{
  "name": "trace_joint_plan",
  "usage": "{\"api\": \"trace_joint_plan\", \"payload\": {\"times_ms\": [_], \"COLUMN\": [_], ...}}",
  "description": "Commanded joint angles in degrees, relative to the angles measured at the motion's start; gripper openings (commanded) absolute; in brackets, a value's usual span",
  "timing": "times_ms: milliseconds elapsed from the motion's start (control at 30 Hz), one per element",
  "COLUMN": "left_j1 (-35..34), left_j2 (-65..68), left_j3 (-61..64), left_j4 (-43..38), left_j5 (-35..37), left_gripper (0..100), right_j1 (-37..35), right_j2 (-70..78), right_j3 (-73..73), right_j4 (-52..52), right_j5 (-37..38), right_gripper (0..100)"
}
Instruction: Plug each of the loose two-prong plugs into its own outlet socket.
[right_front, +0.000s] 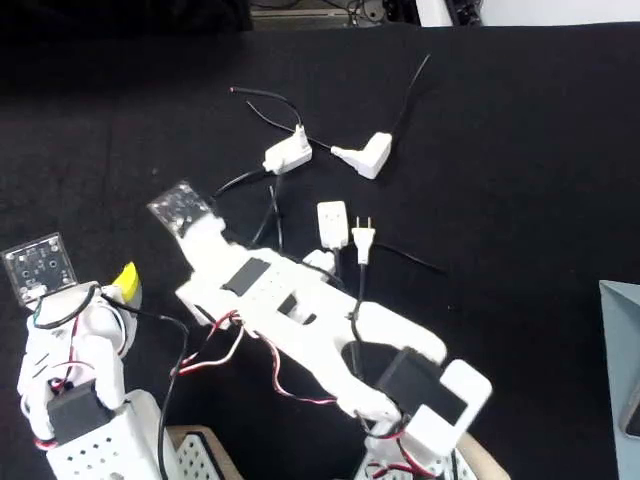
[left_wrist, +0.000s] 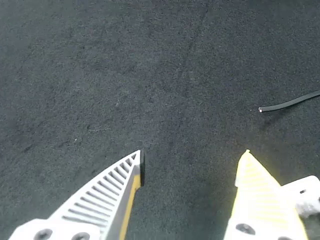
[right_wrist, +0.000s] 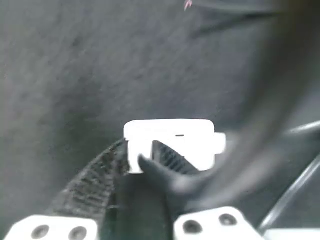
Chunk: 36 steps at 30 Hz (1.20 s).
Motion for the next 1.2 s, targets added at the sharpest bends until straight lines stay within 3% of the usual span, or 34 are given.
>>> {"api": "trace_joint_plan", "payload": {"times_ms": [0, 300, 433, 667, 767, 900, 1167], "left_j1": [-0.31, -0.31, -0.31, -0.31, -0.31, -0.31, -0.31], "left_j2": [-0.44, -0.44, -0.44, -0.44, -0.44, -0.44, -0.44], "left_j3": [-0.40, -0.48, -0.40, -0.40, -0.40, 0.84, 1.10], "left_j4": [-1.32, -1.14, -0.97, -0.97, -0.97, -1.32, -1.32], "left_j5": [0.62, 0.62, 0.62, 0.62, 0.62, 0.62, 0.53], "left_gripper": [30, 30, 30, 30, 30, 30, 30], "right_j1": [1.05, 1.58, 6.24, 15.74, 16.62, 15.38, 14.42], "right_j2": [1.80, 1.80, 1.36, 1.36, 1.36, -0.31, -16.75], "right_j3": [0.31, 0.31, -1.10, -2.77, -2.86, -2.59, -2.51], "right_j4": [1.49, 1.41, 0.09, -14.24, -15.21, -11.16, 3.69], "right_j5": [4.22, 6.33, 6.33, 6.07, 5.98, 3.96, 3.52], "right_gripper": [1.2, 1.2, 1.2, 1.9, 10.6, 21.0, 18.0]}}
